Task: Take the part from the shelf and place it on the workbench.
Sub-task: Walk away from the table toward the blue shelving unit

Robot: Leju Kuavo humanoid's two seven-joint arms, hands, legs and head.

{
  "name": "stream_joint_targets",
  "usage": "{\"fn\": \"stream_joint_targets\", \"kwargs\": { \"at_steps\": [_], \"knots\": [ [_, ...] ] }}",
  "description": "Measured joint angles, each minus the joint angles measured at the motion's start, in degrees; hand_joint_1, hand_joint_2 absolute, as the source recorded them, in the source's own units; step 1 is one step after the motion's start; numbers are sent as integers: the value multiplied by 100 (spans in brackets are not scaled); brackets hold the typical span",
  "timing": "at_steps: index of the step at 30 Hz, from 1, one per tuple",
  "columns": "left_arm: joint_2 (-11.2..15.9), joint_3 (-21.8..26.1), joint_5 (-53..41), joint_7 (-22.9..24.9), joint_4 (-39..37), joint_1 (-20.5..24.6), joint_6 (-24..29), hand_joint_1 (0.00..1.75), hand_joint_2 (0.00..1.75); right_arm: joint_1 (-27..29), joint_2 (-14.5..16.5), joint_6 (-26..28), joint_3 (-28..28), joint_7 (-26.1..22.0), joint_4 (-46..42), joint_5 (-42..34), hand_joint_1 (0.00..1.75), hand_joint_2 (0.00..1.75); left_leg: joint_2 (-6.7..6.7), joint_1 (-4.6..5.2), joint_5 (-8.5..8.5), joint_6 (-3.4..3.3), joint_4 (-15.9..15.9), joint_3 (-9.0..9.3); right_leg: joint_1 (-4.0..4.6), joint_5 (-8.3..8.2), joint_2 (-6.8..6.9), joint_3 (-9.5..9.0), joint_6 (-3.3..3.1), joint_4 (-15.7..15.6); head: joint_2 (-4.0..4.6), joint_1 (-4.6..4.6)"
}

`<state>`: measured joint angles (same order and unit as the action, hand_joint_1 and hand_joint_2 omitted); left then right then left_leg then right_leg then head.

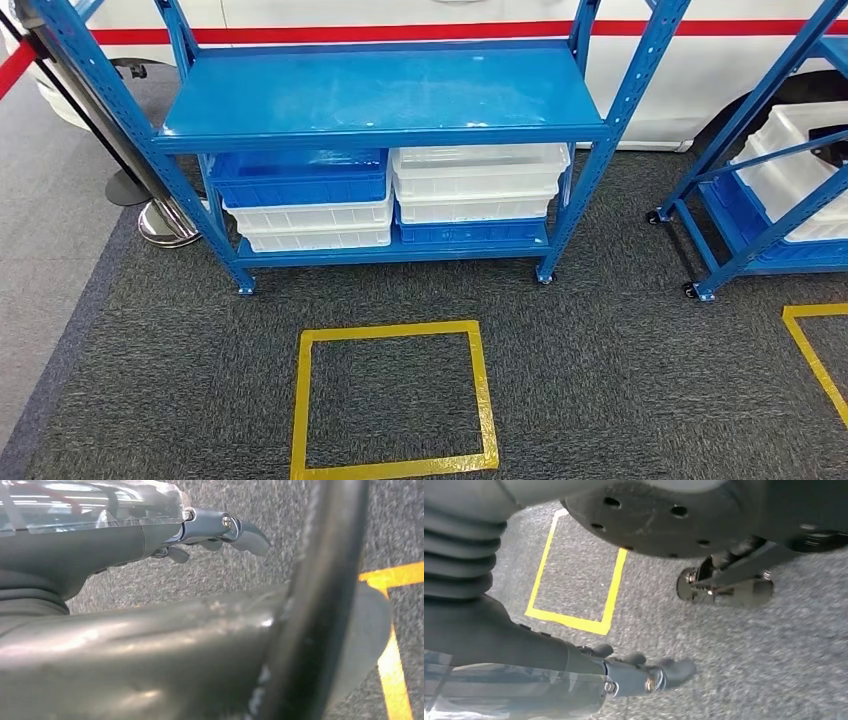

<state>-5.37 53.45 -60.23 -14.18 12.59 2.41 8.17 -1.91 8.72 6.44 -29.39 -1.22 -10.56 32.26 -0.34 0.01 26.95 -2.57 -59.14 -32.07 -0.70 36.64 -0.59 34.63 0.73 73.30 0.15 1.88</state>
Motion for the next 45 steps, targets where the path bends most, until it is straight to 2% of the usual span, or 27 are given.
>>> {"fn": "stream_joint_targets", "kwargs": {
  "at_steps": [2, 3, 6, 7, 8, 10, 12, 15, 17, 19, 21, 23, 24, 26, 28, 29, 31, 32, 33, 34, 35, 36, 38, 39, 42, 44, 45],
  "knots": [
    [-3, 9, -15, -5, 0, -8, 2, 0, 0, 19, -2, -1, -1, 1, 1, 0, 0, 0, -16, -5, 120, 14, 0, 135, -19, 135, 11, 279, 32, 70, 0, -1],
    [-9, 11, -23, -6, 0, -16, 5, 0, 0, 32, -3, 3, -2, 1, 1, 0, 0, 0, -26, -9, 186, 30, 0, 220, -22, 25, 18, 311, 37, -113, 0, -1],
    [-36, 19, -32, -3, -1, -25, 11, 0, 0, 77, -4, 18, -11, 3, 5, -1, 0, 0, -35, 0, 401, 110, -19, 432, 3, -818, 41, 265, -16, -955, 0, -1],
    [-43, 23, -32, -1, -2, -19, 12, 0, 0, 73, -4, 24, -17, 4, 7, -1, 0, 0, -34, 6, 466, 146, -10, 472, 19, -1006, 45, 250, -55, -1104, 0, 0],
    [-49, 26, -32, 2, -2, -11, 13, 0, 0, 69, -3, 28, -24, 5, 8, -2, 0, 0, -34, 15, 495, 182, -24, 513, 29, -1059, 42, 238, -96, -1166, 0, 1],
    [-56, 28, -32, 4, -2, 0, 15, 0, 0, 53, 1, 32, -35, 7, 7, -2, 0, 0, -27, 12, 490, 244, -72, 567, 15, -1032, 31, 120, -172, -1229, 0, 1],
    [-63, 28, -32, 3, -2, 13, 15, 0, 0, 59, 5, 33, -43, 8, 7, -2, 0, 0, -12, -3, 481, 294, -437, 429, -5, -985, 30, -36, -237, -1316, 0, 1],
    [-64, 33, -32, 2, -2, 16, 15, 0, 0, 48, 7, 35, -52, 7, 7, -4, 0, 0, 0, -31, 823, 383, -1358, -205, -10, -861, 29, -224, -275, -1377, 0, 1],
    [-66, 38, -32, 2, -2, 0, 15, 0, 0, 50, 7, 34, -56, 7, 7, -5, 0, 0, 1, -40, 1021, 400, -1519, -497, -10, -740, 22, -370, -269, -1380, 0, 1],
    [-68, 41, -31, 2, -2, -15, 15, 0, 0, 57, 7, 32, -58, 7, 7, -7, 0, 0, 1, -46, 859, 381, -1205, -547, -10, -623, 19, -526, -254, -1381, 0, 0],
    [-69, 48, -29, 1, -3, -33, 15, 0, 0, 69, 7, 30, -61, 7, 9, -13, 0, 0, 4, -44, 316, 337, -665, -494, -7, -519, 19, -652, -231, -1381, 0, 0],
    [-70, 58, -25, -1, -4, -50, 15, 0, 0, 69, 8, 24, -65, 4, 13, -24, 0, 0, 13, -13, -75, 273, -302, -446, 0, -406, 1, -742, -172, -1380, 0, 0],
    [-70, 62, -24, -3, -4, -57, 15, 0, 0, 61, 9, 17, -69, 3, 15, -30, 0, 0, 16, 6, -147, 232, -223, -432, 3, -365, -8, -789, -133, -1374, 0, 0],
    [-72, 63, -28, -9, -4, -48, 12, 0, 0, 26, 8, 3, -78, 3, 14, -39, 0, 0, 8, 19, -104, 138, -172, -321, -1, -356, -11, -852, -53, -1332, 0, -2],
    [-73, 63, -32, -16, -4, -29, 10, 0, 0, 5, 7, -2, -89, 3, 12, -43, 0, 0, 3, 5, -82, 52, -79, -178, -8, -403, -2, -730, 0, -1019, 0, -2],
    [-74, 63, -32, -19, -4, -18, 10, 0, 0, -3, 7, -3, -92, 3, 11, -44, 0, 0, 3, -1, -64, 20, -41, -113, -10, -364, 2, -554, 18, -733, 0, -2],
    [-75, 63, -32, -20, -4, -11, 11, 0, 0, -5, 7, -4, -96, 3, 11, -46, 0, 0, 5, 2, 14, -21, -16, -15, -8, -108, 10, -77, 48, -107, 0, -2],
    [-75, 63, -32, -20, -4, -12, 11, 0, 0, -2, 7, -4, -98, 3, 11, -46, 0, 44, 0, 5, 65, -28, -14, 40, -6, 37, 14, 132, 58, 90, 0, -2],
    [-75, 63, -32, -20, -4, -13, 11, 0, 0, 7, 7, -4, -100, 3, 11, -46, 0, 44, -10, 7, 125, -28, -14, 110, -5, 107, 17, 281, 61, 145, 0, -2],
    [-75, 63, -32, -20, -4, -16, 11, 0, 0, 19, 7, -4, -102, 4, 11, -46, 0, 44, -22, 10, 188, -22, -14, 192, -2, 51, 19, 348, 47, 37, 0, -2],
    [-76, 63, -32, -20, -4, -20, 11, 0, 0, 31, 7, -4, -104, 3, 11, -47, 0, 44, -31, 14, 256, -11, -13, 284, 8, -147, 21, 352, 15, -215, 0, -2],
    [-81, 63, -32, -20, -6, -28, 10, 0, 0, 52, 4, -7, -107, 3, 11, -52, 0, 0, -22, 17, 326, -3, -8, 361, 33, -475, 68, 321, -45, -553, 0, -3],
    [-104, 63, -34, -23, -12, -38, 6, 0, 0, 61, -14, -16, -123, 4, 13, -71, 0, 0, 12, 38, 459, 36, -11, 481, 105, -983, 200, 283, -159, -1072, 0, -4],
    [-114, 63, -36, -25, -16, -44, 3, 0, 0, 52, -22, -22, -133, 5, 13, -80, 0, 0, 45, 46, 503, 64, -9, 532, 131, -1107, 241, 280, -198, -1193, 0, -7],
    [-119, 62, -52, -33, -18, -41, -2, 0, 0, 17, -19, -19, -143, 4, 13, -78, 0, 0, 95, 68, 513, 162, -105, 633, 86, -1083, 141, 137, -246, -1301, 0, -10],
    [-123, 62, -69, -39, -17, -8, -1, 0, 0, 29, -13, -7, -145, 4, 13, -70, 0, 0, 83, 51, 573, 223, -487, 481, 41, -1029, 104, -41, -292, -1380, 0, -10],
    [-126, 62, -77, -41, -17, 5, 1, 0, 0, 32, -12, -5, -148, 3, 13, -73, 0, 0, 75, 22, 682, 258, -795, 304, 37, -988, 81, -107, -306, -1405, 0, -10]
  ]
}}
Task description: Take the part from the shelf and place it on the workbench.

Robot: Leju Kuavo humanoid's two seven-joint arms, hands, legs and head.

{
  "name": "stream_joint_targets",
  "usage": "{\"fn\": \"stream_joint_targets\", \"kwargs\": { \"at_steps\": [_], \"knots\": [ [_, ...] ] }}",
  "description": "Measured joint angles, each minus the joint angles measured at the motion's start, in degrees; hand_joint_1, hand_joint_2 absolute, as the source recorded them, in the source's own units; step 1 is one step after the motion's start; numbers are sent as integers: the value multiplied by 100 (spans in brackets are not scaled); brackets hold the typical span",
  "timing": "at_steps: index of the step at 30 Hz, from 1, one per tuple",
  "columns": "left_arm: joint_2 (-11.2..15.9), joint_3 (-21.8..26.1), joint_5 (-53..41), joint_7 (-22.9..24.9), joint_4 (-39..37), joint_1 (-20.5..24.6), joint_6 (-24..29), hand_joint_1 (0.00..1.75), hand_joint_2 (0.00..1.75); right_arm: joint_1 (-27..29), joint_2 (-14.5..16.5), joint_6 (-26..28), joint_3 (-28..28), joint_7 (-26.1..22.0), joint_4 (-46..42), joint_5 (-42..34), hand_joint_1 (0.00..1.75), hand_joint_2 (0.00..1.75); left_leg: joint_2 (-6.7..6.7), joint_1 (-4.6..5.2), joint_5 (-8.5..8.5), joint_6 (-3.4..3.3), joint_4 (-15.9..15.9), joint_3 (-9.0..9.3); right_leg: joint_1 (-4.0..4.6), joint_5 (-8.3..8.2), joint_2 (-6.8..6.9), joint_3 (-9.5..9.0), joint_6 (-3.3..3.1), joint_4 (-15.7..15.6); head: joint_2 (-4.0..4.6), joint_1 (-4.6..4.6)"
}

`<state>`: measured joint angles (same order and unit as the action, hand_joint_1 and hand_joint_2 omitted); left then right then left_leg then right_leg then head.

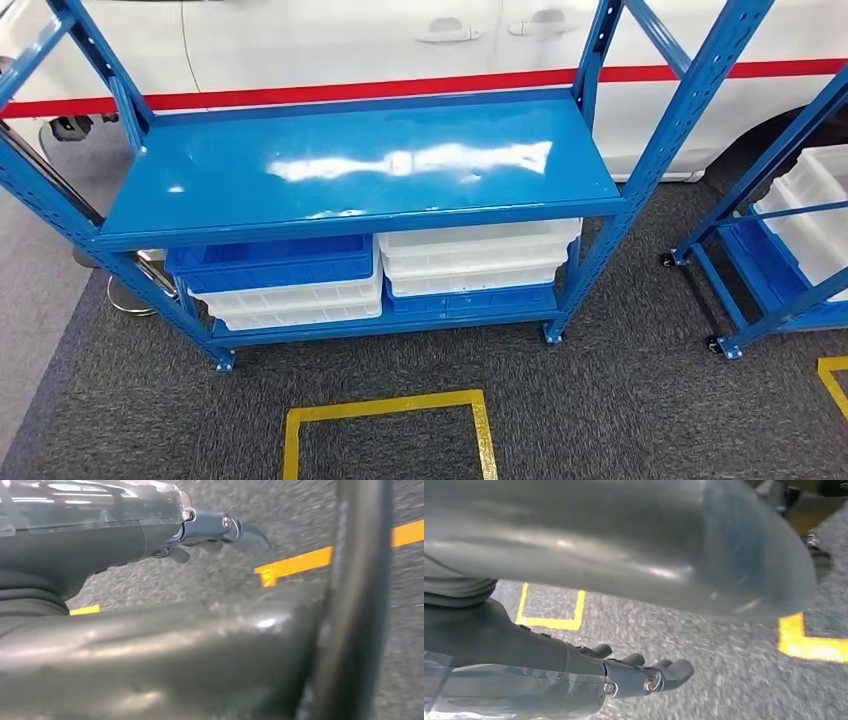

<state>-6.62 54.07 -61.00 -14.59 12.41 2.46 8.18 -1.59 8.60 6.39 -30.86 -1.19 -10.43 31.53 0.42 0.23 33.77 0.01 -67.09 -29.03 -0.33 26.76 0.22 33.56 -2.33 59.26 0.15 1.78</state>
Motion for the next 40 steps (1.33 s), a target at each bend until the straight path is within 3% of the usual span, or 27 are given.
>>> {"fn": "stream_joint_targets", "kwargs": {
  "at_steps": [2, 3, 4, 5, 7, 9, 13, 15, 17, 18, 19, 21, 22, 23, 25, 27, 29, 31, 33, 35, 37, 38, 39, 40],
  "knots": [
    [3, 2, -11, -1, 0, 4, 2, 0, 0, -9, 1, -4, -13, -2, 0, -8, 0, 0, -1, -54, 314, 69, -568, -439, -10, 88, -71, -100, 2, -13, 0, 1],
    [5, 3, -15, 0, 0, -5, 4, 0, 0, -12, 2, -3, -20, -3, 0, -6, 0, 0, -1, -75, 408, 98, -685, -596, -18, 140, -107, -159, 12, -13, 0, 1],
    [6, 5, -19, 1, 0, -13, 5, 0, 0, -10, 3, 1, -28, -3, 0, 0, 0, 0, -1, -90, 384, 125, -633, -676, -29, 194, -134, -229, 26, -13, 0, 1],
    [6, 6, -21, 2, 0, -19, 5, 0, 0, -4, 4, 6, -35, -3, 0, 6, 0, 0, -1, -105, 219, 140, -421, -688, -40, 253, -155, -311, 46, -13, 0, 2],
    [4, 8, -24, 4, -2, -32, 7, 0, 0, 18, 5, 10, -48, -2, 1, 18, 0, 0, -1, -123, -361, 144, 212, -633, -52, 378, -178, -457, 103, -2, 0, 0],
    [6, 10, -32, 9, -4, -38, 10, 0, 0, 18, 8, 12, -63, 1, 2, 33, 0, 0, 1, -100, -685, 72, 564, -597, -48, 485, -197, -535, 186, 2, 0, -1],
    [7, 13, -50, 12, -4, -16, 15, 0, 0, -7, 10, 15, -86, 8, 1, 60, 0, 0, -11, -85, -660, -132, 678, -433, -49, 559, -156, -608, 322, 146, 0, -2],
    [7, 14, -67, 16, -4, -9, 18, 0, 0, -22, 10, 12, -90, 12, 0, 81, 0, 0, -7, -82, -634, -203, 725, -321, -54, 756, -95, -361, 350, 625, 0, -2],
    [8, 18, -77, 32, -4, -3, 26, 0, 0, -29, 10, 5, -92, 12, 0, 103, 0, 0, -5, -64, -584, -242, 734, -267, -48, 1033, -73, 95, 359, 1277, 0, -1],
    [8, 21, -77, 41, -4, -2, 29, 0, 0, -30, 11, 3, -92, 12, 0, 112, 0, 0, -8, -51, -551, -250, 734, -237, -44, 1076, -71, 282, 355, 1471, 0, -2],
    [8, 26, -77, 48, -4, -1, 30, 0, 0, -26, 11, 2, -93, 13, 0, 119, 0, 0, -13, -38, -512, -252, 734, -193, -39, 991, -68, 385, 340, 1488, 0, -1],
    [6, 37, -77, 55, -4, -12, 28, 0, 0, -11, 10, 2, -95, 14, 0, 125, 0, 0, -23, -14, -424, -245, 738, -76, -3, 475, -59, 335, 262, 989, 0, -2],
    [-1, 42, -77, 56, -7, -19, 26, 0, 0, 0, 7, 2, -96, 15, 0, 125, 0, 0, -21, -6, -384, -235, 743, -21, 27, 247, -45, 260, 207, 683, 0, 0],
    [-8, 47, -77, 58, -9, -23, 23, 0, 0, 3, 3, 1, -97, 15, 0, 125, 0, 0, -20, -6, -352, -220, 748, 12, 64, 159, -32, 209, 158, 419, 0, -1],
    [-19, 52, -77, 65, -13, -13, 21, 0, 0, 0, -2, 0, -99, 15, 0, 126, 0, 0, -13, -5, -311, -164, 744, 40, 111, 139, -25, 172, 94, 196, 0, 2],
    [-12, 55, -77, 68, -11, -2, 23, 0, 0, -1, 7, -4, -98, 15, 1, 127, 0, 87, -10, 8, -290, -98, 712, 93, 84, 56, -39, 92, 65, 79, 0, 2],
    [-5, 57, -77, 68, -11, -1, 23, 0, 0, 6, 20, -10, -99, 15, 2, 127, 0, 175, -17, 11, -157, -42, 544, 84, 30, 25, -34, -19, 39, -3, 0, 2],
    [-4, 57, -79, 68, -11, 3, 22, 0, 0, 5, 25, -16, -101, 14, 1, 127, 0, 175, -23, 0, 11, -4, 334, -2, 10, 18, -28, -67, 22, -37, 0, 3],
    [-4, 57, -79, 69, -11, 5, 21, 0, 0, 4, 25, -18, -101, 14, 0, 127, 0, 175, -24, -6, 68, 8, 243, -50, 8, 18, -29, -68, 21, -38, 0, 4],
    [1, 61, -84, 73, -11, 5, 27, 0, 0, -7, 26, -25, -101, 21, 0, 138, 0, 175, -23, -40, 248, 47, -182, -303, 4, 30, -32, -68, 13, -36, 0, 3],
    [10, 78, -113, 95, -11, -4, 60, 0, 0, -16, 28, -26, -99, 90, 0, 204, 0, 175, -20, -145, 42, 201, -167, -425, -30, 80, -39, -97, 31, -10, 0, 2],
    [12, 87, -127, 107, -12, -10, 76, 0, 0, -16, 26, -22, -99, 131, 0, 240, 0, 175, -27, -197, -150, 293, 94, -361, -43, 114, -45, -109, 56, 17, 0, 2],
    [9, 95, -138, 116, -13, -12, 91, 0, 0, -19, 24, -20, -98, 160, 0, 269, 0, 175, -47, -230, -385, 334, 500, -212, -48, 152, -56, -116, 96, 58, 0, 1],
    [7, 97, -138, 117, -14, -12, 94, 0, 0, -20, 22, -20, -98, 165, 0, 274, 0, 175, -56, -243, -455, 353, 672, -142, -47, 170, -61, -115, 114, 80, 0, 1]
  ]
}}
